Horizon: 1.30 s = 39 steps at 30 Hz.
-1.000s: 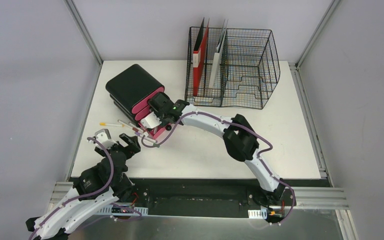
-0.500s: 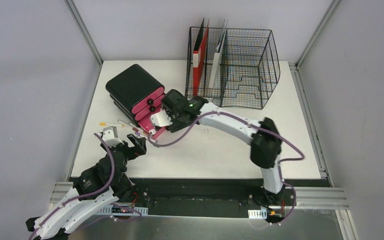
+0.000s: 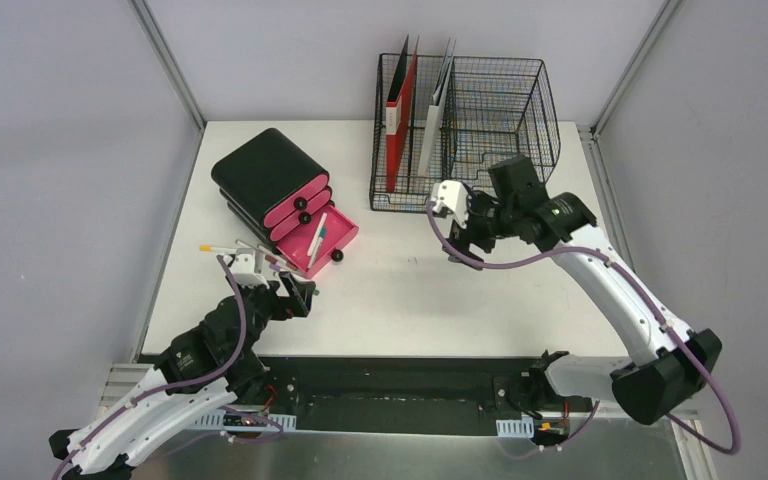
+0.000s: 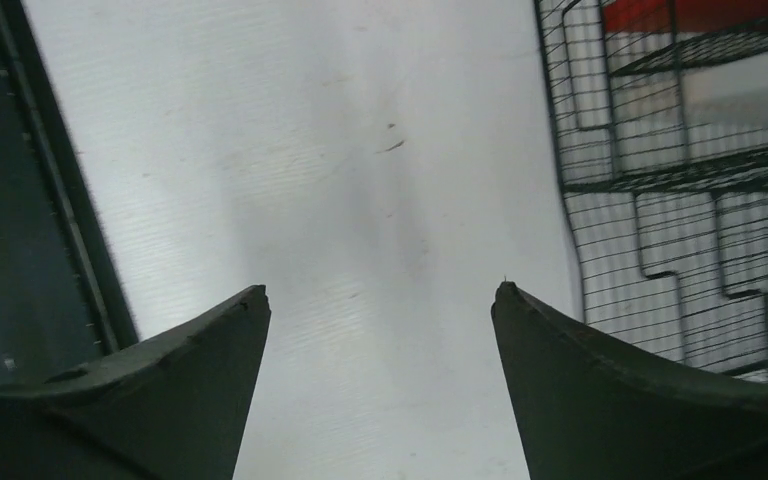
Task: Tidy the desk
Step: Place the stationery in the drawer, then pick up the stationery from the center of the board.
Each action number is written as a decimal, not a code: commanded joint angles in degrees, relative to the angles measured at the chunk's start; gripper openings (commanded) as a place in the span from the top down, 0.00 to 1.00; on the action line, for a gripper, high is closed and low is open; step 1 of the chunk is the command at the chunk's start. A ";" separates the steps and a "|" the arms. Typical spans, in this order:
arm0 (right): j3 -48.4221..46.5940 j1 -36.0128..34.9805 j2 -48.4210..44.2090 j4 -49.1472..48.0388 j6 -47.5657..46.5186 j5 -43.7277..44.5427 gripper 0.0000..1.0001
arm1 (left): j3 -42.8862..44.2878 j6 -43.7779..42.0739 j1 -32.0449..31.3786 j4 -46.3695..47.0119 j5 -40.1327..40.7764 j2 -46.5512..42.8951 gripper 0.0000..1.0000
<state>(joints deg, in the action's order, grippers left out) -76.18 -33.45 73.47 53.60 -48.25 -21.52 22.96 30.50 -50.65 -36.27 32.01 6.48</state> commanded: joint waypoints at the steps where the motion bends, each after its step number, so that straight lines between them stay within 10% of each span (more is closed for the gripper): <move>1: 5.99 5.96 -8.02 -2.58 9.08 -18.77 0.13 | -0.34 -1.02 -0.18 5.21 -3.01 3.93 0.10; 6: 16.73 18.59 -17.45 -16.91 22.73 -30.30 0.01 | -1.54 1.72 -0.23 9.02 -4.35 10.90 0.11; 20: 17.56 19.83 -17.40 -13.32 18.13 -16.64 0.01 | -6.33 15.84 2.55 21.62 -2.24 29.50 0.30; 27: 16.73 19.83 -16.10 -11.93 17.69 -16.46 0.01 | -5.52 23.94 11.61 18.05 -8.59 34.19 0.73; 39: 16.15 19.92 -13.81 -10.88 17.25 -16.71 0.01 | 5.09 50.09 12.19 -7.32 3.60 42.22 0.62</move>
<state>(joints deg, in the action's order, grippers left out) -58.43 -13.69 59.55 43.09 -30.15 -38.15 21.41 70.00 -39.24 -34.59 31.07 43.18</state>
